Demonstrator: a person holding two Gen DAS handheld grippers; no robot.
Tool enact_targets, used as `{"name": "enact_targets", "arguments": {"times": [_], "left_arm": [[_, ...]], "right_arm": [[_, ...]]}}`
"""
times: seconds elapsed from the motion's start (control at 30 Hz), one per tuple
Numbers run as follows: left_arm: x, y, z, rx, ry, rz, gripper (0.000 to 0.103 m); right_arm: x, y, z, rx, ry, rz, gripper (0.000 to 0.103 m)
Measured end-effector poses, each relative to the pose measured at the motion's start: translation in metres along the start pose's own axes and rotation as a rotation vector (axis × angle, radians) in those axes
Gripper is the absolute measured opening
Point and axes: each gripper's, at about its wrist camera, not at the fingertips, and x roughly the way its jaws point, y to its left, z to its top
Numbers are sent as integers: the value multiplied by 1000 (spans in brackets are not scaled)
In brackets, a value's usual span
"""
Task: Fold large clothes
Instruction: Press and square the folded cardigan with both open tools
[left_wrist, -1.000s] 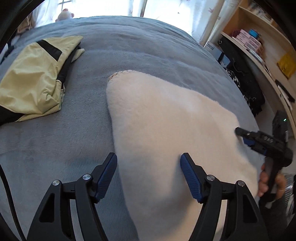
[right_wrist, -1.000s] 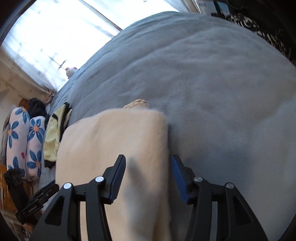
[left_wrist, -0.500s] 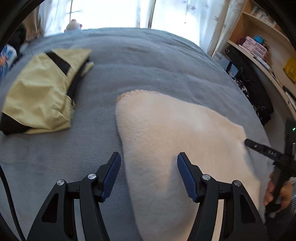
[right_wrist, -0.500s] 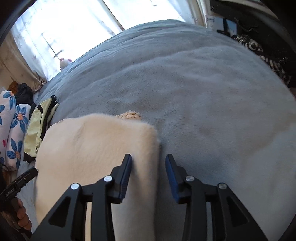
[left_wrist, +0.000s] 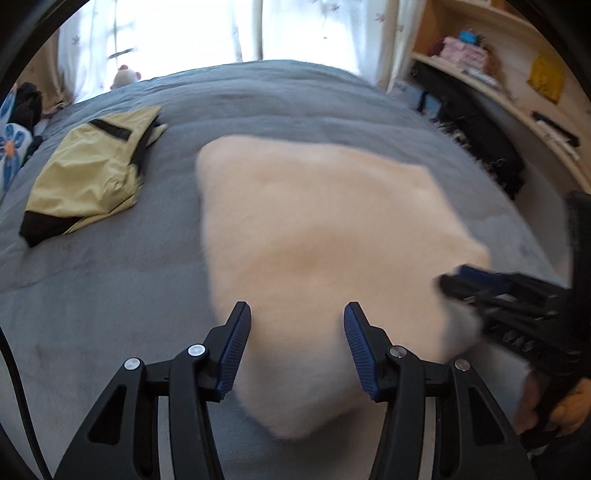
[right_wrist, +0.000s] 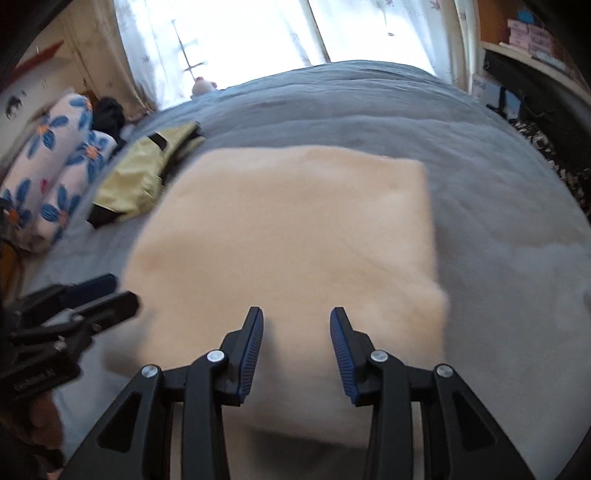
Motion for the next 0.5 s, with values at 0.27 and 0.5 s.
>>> {"name": "enact_targets", "arguments": {"times": [0.27,0.5], "left_arm": [[2,27,-11,-88,18,-46,55],[-6,23,-14,-100,7,-26,55]], "right_arm": [[-23,-45,-23,50,-4,-129,30],[-33,-51,-21,123,-20,-81,30]]}}
